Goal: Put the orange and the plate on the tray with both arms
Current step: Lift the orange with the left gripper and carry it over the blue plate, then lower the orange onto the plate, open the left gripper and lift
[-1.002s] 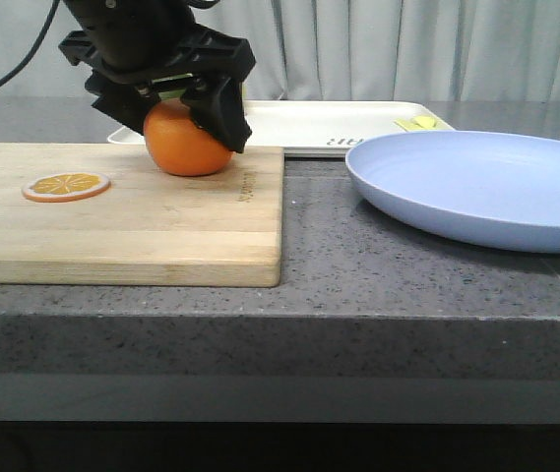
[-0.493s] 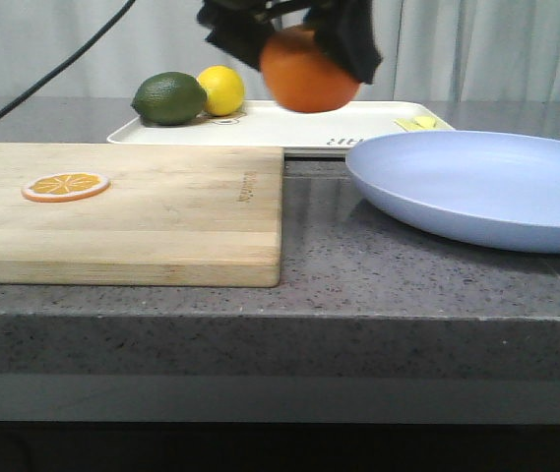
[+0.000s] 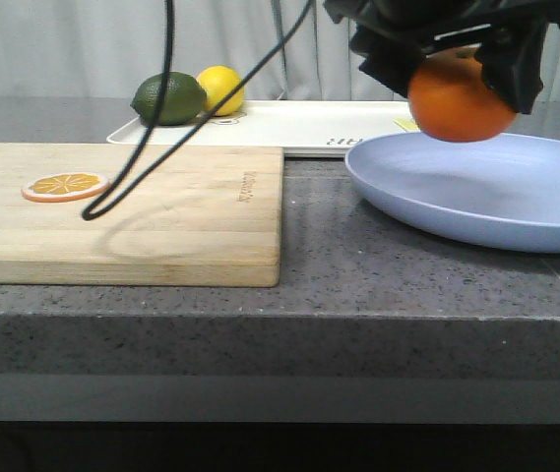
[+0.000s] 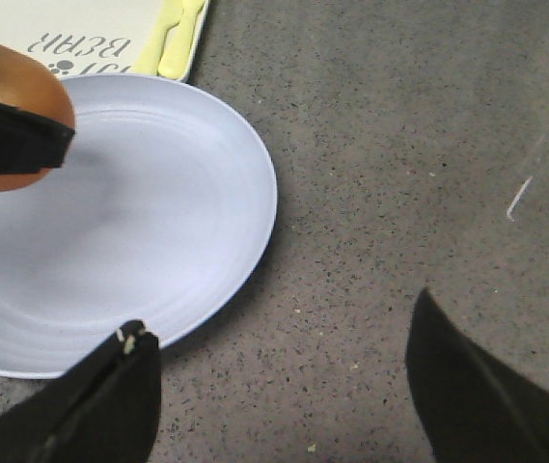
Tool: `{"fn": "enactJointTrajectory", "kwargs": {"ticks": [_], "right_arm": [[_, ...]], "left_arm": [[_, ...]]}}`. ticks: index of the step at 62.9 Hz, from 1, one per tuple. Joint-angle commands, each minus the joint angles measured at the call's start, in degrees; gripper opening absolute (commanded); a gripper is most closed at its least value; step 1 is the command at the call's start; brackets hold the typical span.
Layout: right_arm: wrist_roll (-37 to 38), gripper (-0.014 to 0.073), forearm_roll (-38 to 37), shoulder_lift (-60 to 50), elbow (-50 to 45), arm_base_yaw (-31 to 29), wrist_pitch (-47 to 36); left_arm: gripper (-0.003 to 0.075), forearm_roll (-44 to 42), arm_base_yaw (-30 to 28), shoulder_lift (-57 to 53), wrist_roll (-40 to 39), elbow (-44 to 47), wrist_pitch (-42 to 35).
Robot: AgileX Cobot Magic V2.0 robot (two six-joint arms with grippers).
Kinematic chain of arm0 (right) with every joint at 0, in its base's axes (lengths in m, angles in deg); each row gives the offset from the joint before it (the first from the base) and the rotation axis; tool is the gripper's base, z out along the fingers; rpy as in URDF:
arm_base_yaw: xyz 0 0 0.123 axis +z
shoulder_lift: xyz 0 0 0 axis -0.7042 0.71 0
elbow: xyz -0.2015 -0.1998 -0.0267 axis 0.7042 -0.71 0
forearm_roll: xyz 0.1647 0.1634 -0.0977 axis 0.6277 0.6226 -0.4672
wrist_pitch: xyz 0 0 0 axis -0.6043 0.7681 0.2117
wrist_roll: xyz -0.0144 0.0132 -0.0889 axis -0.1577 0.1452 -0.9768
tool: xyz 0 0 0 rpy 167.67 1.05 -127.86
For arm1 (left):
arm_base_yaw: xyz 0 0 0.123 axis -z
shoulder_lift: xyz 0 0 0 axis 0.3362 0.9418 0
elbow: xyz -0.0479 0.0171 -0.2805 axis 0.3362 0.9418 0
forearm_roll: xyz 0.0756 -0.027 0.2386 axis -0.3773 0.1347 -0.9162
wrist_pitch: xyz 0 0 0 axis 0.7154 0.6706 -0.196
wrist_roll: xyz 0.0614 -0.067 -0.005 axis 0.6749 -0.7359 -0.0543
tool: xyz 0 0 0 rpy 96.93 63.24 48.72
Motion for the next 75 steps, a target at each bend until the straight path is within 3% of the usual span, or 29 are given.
{"fn": "enactJointTrajectory", "kwargs": {"ticks": [1,25,40,57,75], "right_arm": [[-0.7,0.0542,-0.9,0.5,2.0,-0.1,-3.4],[-0.7,0.0542,-0.9,0.5,2.0,-0.1,-3.4],[-0.7,0.0542,-0.9,0.5,2.0,-0.1,-3.4],[-0.7,0.0542,-0.9,0.5,2.0,-0.1,-3.4],[-0.7,0.0542,-0.9,0.5,2.0,-0.1,-3.4]], "left_arm": [[0.0421,0.1,0.6,-1.1,0.0,-4.8,-2.9],[0.0426,0.1,0.7,1.9,0.0,-6.7,-1.6],[0.0496,0.1,0.7,2.0,0.0,-6.7,-0.7],[0.0499,0.1,0.7,2.7,0.0,-6.7,-0.3],[0.0638,0.2,0.7,2.8,0.0,-6.7,0.7]]}}
